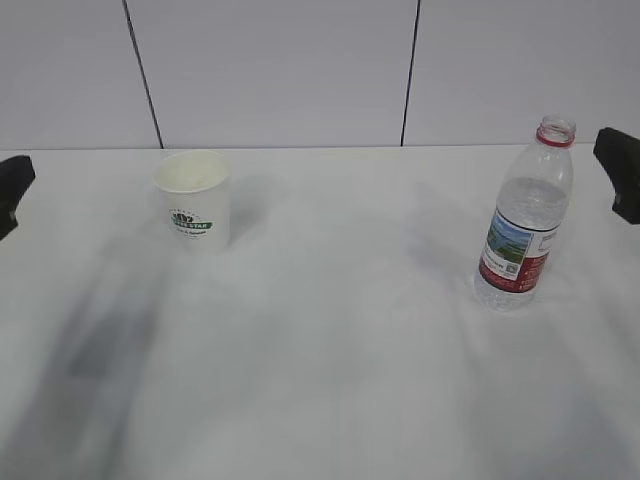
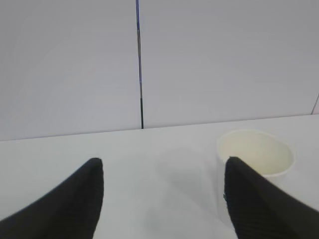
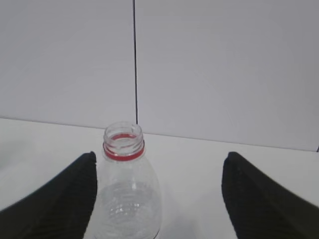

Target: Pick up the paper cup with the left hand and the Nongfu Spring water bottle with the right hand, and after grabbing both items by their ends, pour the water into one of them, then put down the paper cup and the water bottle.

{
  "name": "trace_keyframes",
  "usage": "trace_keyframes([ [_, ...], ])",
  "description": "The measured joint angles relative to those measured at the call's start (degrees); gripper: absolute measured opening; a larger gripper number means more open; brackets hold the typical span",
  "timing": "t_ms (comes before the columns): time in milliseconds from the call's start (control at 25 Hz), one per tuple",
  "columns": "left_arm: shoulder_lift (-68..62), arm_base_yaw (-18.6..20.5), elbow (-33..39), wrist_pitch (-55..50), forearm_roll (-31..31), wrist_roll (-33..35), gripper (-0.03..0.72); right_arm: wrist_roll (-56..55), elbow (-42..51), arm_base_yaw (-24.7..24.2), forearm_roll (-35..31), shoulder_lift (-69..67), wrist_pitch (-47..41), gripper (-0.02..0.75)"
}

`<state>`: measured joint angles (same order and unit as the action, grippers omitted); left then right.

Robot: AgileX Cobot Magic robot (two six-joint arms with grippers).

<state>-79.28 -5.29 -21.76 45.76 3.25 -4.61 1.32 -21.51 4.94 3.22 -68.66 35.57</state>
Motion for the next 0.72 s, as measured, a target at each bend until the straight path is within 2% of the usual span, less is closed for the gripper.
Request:
trace_keyframes([
  [280, -5.87, 0.0, 6.78, 11.18, 0.0, 0.0, 0.559, 0.0, 4.6, 0.0, 0.51, -0.24, 1.12, 0.585],
  [440, -9.97, 0.0, 9.67, 17.98, 0.0, 0.0, 0.559, 0.0, 8.12, 0.0, 2.19, -2.09, 5.56, 0.585],
  [720, -14.97, 0.0, 13.63, 19.42, 2.47, 0.0, 0.559, 0.0, 11.96, 0.0, 3.2, -6.93, 13.27, 0.585],
])
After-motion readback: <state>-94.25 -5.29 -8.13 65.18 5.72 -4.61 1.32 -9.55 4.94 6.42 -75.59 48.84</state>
